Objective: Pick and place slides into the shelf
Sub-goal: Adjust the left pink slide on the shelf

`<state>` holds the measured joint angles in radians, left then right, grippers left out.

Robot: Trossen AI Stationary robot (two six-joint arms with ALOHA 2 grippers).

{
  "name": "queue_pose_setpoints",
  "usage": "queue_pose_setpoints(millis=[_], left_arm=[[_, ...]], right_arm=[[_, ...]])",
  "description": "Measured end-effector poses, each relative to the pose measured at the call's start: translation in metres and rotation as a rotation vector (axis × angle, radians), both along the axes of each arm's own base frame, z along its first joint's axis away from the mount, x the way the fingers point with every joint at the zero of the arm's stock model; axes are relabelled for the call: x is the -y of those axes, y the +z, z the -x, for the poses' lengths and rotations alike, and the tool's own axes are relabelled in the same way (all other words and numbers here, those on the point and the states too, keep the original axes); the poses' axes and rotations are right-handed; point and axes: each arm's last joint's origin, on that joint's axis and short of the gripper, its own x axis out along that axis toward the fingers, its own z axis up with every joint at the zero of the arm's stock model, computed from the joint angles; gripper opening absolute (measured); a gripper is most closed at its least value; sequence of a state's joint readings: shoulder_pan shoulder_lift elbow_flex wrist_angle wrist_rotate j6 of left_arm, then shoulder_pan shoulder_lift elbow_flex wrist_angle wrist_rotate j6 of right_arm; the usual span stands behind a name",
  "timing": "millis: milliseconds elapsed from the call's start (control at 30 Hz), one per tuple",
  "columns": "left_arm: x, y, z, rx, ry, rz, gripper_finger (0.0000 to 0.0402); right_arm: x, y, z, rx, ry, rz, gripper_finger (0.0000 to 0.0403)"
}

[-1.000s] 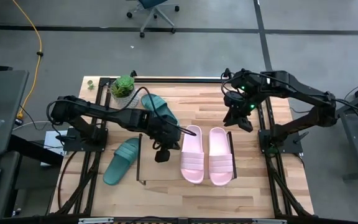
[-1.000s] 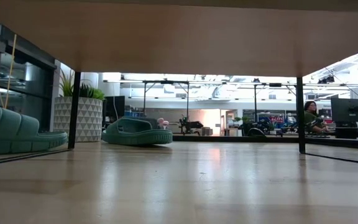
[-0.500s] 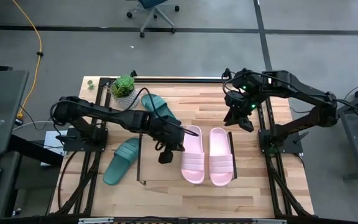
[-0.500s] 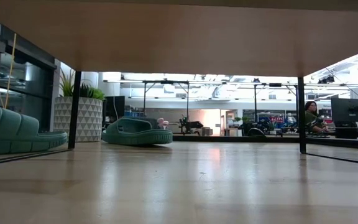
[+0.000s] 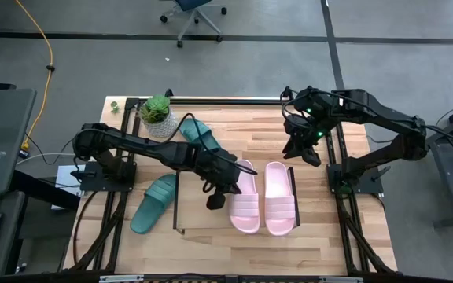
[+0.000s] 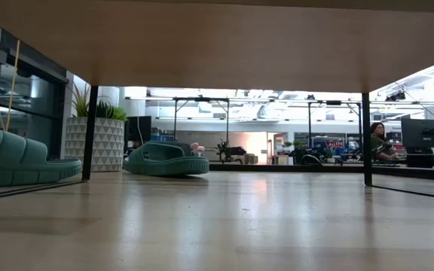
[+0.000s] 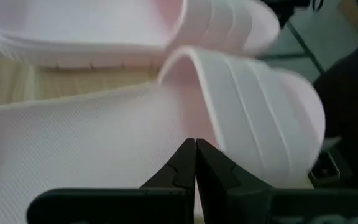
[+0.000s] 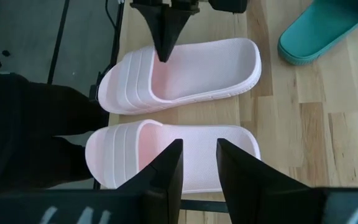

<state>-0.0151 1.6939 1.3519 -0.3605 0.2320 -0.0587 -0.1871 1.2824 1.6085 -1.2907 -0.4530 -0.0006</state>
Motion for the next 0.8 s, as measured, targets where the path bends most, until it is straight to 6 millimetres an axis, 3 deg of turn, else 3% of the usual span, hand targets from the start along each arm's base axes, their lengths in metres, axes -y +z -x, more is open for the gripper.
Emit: queue_pose_setpoints(millis=[100, 500, 800], left_arm=[[-0.001, 0.005, -0.005, 0.026, -0.005, -0.023, 0.0001], [-0.006, 0.024, 0.009, -0.182, 0.042, -0.2, 0.0001], [0.001, 0.025, 0.018, -0.286, -0.06, -0.105, 0.0001]], right_arm=[[0.0, 0.0, 0.0, -0.002, 0.0, -0.001, 0.0087], [0.0, 0.0, 0.0, -0.001, 0.006, 0.003, 0.0087], [0.0, 0.0, 0.0, 0.002, 0.013, 0.008, 0.0087]])
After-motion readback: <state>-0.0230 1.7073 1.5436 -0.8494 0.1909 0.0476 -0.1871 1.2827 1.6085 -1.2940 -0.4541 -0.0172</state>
